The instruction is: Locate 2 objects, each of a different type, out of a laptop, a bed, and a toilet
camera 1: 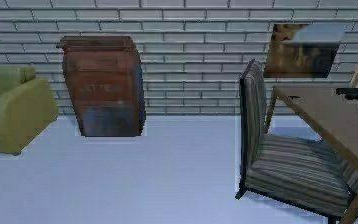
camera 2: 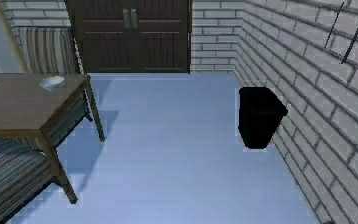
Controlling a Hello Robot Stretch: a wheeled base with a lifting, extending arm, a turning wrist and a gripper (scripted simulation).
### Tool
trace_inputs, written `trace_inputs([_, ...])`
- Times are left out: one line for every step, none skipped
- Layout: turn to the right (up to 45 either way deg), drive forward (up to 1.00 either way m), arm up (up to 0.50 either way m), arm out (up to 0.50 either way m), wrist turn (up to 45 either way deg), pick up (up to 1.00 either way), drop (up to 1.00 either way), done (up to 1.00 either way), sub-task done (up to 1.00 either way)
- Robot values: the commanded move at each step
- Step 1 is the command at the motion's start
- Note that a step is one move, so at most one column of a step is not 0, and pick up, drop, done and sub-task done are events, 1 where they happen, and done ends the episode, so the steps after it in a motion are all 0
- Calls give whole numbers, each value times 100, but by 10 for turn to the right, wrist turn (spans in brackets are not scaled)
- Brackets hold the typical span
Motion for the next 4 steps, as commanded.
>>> trace_inputs([450,0,0,0,0,0,0,0,0])
trace_inputs([330,0,0,0,0,0,0,0,0])
trace_inputs([0,100,0,0,0,0,0,0,0])
trace_inputs([30,0,0,0,0,0,0,0,0])
